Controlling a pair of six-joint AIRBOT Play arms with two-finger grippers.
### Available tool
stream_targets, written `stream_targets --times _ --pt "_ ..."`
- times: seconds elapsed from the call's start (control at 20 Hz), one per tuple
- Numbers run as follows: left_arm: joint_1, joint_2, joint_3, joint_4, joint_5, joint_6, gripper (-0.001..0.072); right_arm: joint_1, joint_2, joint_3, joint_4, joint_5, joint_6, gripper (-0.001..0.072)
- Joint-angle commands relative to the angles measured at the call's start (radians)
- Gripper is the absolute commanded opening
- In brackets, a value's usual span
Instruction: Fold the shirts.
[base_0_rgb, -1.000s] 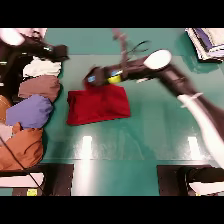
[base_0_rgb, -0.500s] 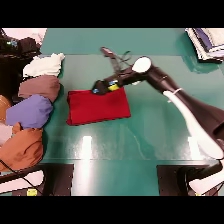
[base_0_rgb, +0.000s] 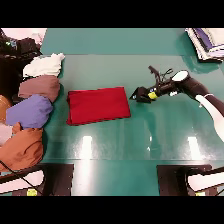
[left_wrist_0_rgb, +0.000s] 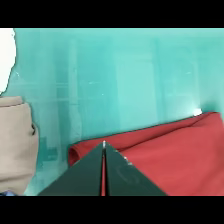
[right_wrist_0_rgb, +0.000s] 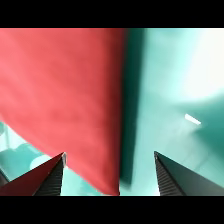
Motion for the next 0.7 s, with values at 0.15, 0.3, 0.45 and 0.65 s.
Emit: stream_targets --times 0.15,0.3,0.45,0.65 --pt "0.001 0.000 0.000 -0.043 0.002 0.000 0.0021 0.123 -0.240 0.194 0.111 0.035 -0.020 0.0560" --pt "-0.015 0.000 0.000 -0.066 0.004 0.000 0.0021 0.187 -0.327 0.314 0.154 0.035 -0.020 0.0351" --pt "-0.091 0.000 0.000 -0.039 0.004 0.000 0.0020 0.218 -0.346 0.397 0.138 0.035 -0.020 0.0019" --pt "-0.225 0.000 0.000 -0.006 0.003 0.000 0.0020 0.148 -0.253 0.409 0.102 0.010 0.006 0.0018"
